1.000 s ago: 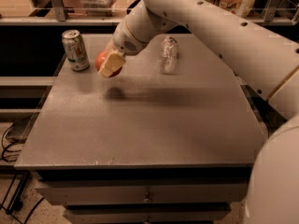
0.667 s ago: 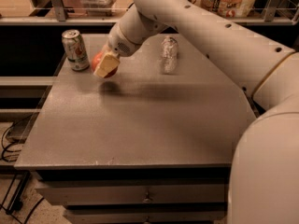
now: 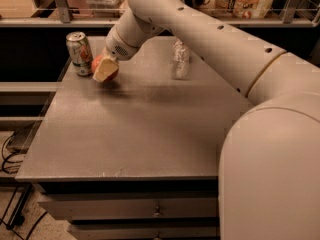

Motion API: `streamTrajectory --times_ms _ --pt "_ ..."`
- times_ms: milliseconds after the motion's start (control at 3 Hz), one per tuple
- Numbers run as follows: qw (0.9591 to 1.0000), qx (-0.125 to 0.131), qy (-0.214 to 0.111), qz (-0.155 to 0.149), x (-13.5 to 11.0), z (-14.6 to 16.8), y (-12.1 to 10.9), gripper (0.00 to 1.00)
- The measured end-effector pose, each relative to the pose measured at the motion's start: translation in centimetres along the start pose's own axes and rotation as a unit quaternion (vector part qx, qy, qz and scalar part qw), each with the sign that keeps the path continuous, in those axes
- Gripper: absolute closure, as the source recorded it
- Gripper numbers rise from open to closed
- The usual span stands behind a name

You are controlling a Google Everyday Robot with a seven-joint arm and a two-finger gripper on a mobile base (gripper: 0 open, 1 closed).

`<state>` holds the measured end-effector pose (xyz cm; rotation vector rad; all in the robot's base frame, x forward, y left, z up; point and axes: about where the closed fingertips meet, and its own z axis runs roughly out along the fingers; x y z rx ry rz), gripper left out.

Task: Move apple near 7up can

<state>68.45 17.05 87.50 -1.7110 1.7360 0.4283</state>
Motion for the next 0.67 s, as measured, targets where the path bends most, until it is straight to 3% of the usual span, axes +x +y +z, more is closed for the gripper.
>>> streamTrajectory --times_ms 333,667 --pt "1.0000 -0.004 0.001 0.002 -0.58 1.01 -0.20 0.00" --pt "1.0000 -0.004 0.001 0.002 -0.58 1.02 -0.19 0.00"
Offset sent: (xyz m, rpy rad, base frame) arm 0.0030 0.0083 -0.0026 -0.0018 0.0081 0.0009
